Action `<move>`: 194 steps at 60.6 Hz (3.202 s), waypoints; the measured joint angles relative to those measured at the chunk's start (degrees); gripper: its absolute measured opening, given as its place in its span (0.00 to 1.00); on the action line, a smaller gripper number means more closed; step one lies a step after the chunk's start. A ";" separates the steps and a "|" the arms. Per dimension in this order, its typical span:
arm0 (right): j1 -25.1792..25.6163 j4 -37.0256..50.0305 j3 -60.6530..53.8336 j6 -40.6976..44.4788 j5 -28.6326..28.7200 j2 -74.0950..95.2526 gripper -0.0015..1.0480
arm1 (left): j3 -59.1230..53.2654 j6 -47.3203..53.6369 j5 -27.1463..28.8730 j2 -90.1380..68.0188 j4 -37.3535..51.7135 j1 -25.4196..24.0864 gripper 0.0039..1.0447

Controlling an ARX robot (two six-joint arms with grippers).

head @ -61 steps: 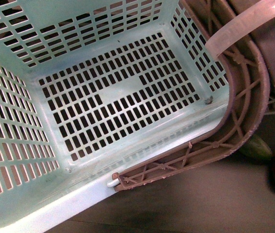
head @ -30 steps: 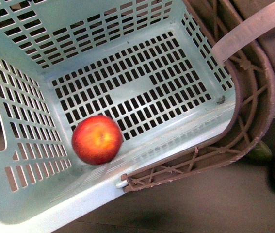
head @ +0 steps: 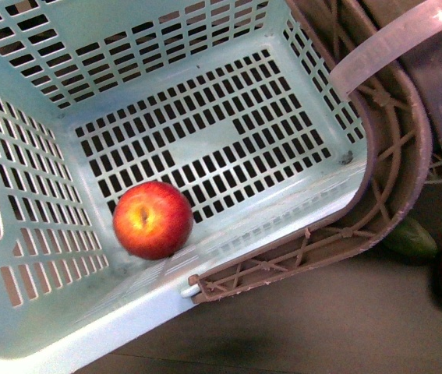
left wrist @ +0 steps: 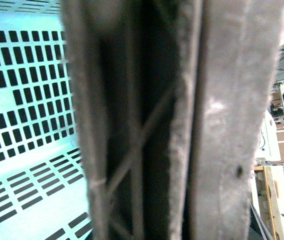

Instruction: Pick apple with right arm and hold basket with left

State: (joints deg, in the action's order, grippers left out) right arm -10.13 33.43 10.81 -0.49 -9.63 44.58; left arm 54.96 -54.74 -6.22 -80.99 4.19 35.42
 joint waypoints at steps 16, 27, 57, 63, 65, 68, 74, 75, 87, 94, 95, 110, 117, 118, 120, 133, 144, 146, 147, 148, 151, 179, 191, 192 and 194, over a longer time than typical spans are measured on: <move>3.41 -2.60 -4.26 0.28 3.10 -6.69 0.02 | 0.00 -0.13 -0.22 0.00 0.00 0.00 0.14; 8.66 -5.79 -6.49 0.33 9.09 -12.04 0.02 | 0.00 0.02 0.24 0.00 0.00 -0.02 0.14; 9.94 -16.13 -9.79 0.33 9.51 -27.28 0.02 | 0.00 -0.09 -0.02 0.00 0.00 0.00 0.14; 9.94 -18.10 -9.79 0.33 9.51 -29.31 0.02 | 0.00 -0.11 -0.02 0.00 0.00 0.00 0.14; 9.94 -18.64 -9.79 0.33 9.51 -29.83 0.02 | 0.00 -0.09 -0.02 0.00 0.00 0.00 0.14; 9.94 -19.43 -9.79 0.33 9.51 -30.64 0.02 | 0.00 -0.09 -0.04 0.00 0.00 0.00 0.14; 9.94 -20.98 -9.79 0.33 9.51 -32.17 0.02 | 0.00 -0.13 -0.15 0.00 0.00 0.00 0.14; 9.94 -21.11 -9.79 0.33 9.51 -32.35 0.02 | 0.00 -0.13 -0.13 0.00 0.00 0.00 0.14; 9.94 -24.85 -9.79 0.33 9.49 -35.89 0.02 | 0.00 -0.09 -0.09 0.00 0.00 0.00 0.14; 9.94 -32.83 -9.79 0.33 9.53 -42.99 0.02 | 0.00 -0.11 -0.15 0.00 0.00 0.00 0.14; 9.94 -32.98 -9.79 0.33 9.53 -43.60 0.02 | 0.00 -0.13 -0.15 0.00 0.00 0.00 0.14; 9.94 -33.35 -9.79 0.35 9.51 -44.19 0.12 | 0.00 -0.28 -0.15 0.00 0.00 0.00 0.14; 9.94 -33.35 -9.79 0.35 9.51 -44.19 0.30 | 0.00 -0.07 0.02 0.00 0.00 0.00 0.14; 9.94 -33.35 -9.79 0.35 9.51 -44.19 0.33 | 0.00 -0.09 0.02 0.00 0.00 0.00 0.14; 9.94 -33.35 -9.79 0.35 9.51 -44.19 0.38 | 0.00 -0.11 0.02 0.00 0.00 0.00 0.14; 9.94 -33.35 -9.79 0.35 9.51 -44.22 0.68 | 0.00 -0.11 -0.15 0.00 0.00 0.00 0.14; 9.94 -33.35 -9.79 0.33 9.49 -44.22 0.93 | 0.42 -2.19 4.72 -0.07 -0.76 0.42 0.14; 9.94 -33.35 -9.79 0.33 9.51 -44.22 0.92 | 0.74 -4.94 8.74 -0.44 -0.92 0.46 0.14; 9.94 -33.35 -9.79 0.33 9.51 -44.22 0.92 | 1.07 -7.17 11.41 -0.79 -0.92 0.44 0.14; 9.94 -33.35 -9.79 0.35 9.53 -44.22 0.91 | 1.25 -8.24 12.57 -0.94 -0.92 0.42 0.14; 9.94 -33.35 -9.79 0.33 9.53 -44.24 0.91 | 2.27 -12.76 16.59 -1.97 -0.87 -0.74 0.14; 9.94 -33.35 -9.79 0.33 9.49 -44.26 0.92 | 7.34 -27.74 16.74 -15.34 2.80 -21.44 0.14; 9.94 -33.35 -9.79 0.33 9.53 -44.26 0.92 | 10.19 -31.41 18.27 -21.42 2.86 -26.23 0.14; 9.94 -33.35 -9.79 0.33 9.53 -44.26 0.92 | 10.27 -31.52 18.49 -21.79 2.86 -26.45 0.14; 9.94 -33.35 -9.79 0.35 9.51 -44.26 0.92 | 10.29 -31.71 18.67 -22.49 2.86 -26.67 0.14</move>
State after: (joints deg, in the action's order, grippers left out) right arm -0.19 0.08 1.02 -0.14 -0.12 0.32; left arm 65.25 -86.46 12.45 -103.48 7.05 8.75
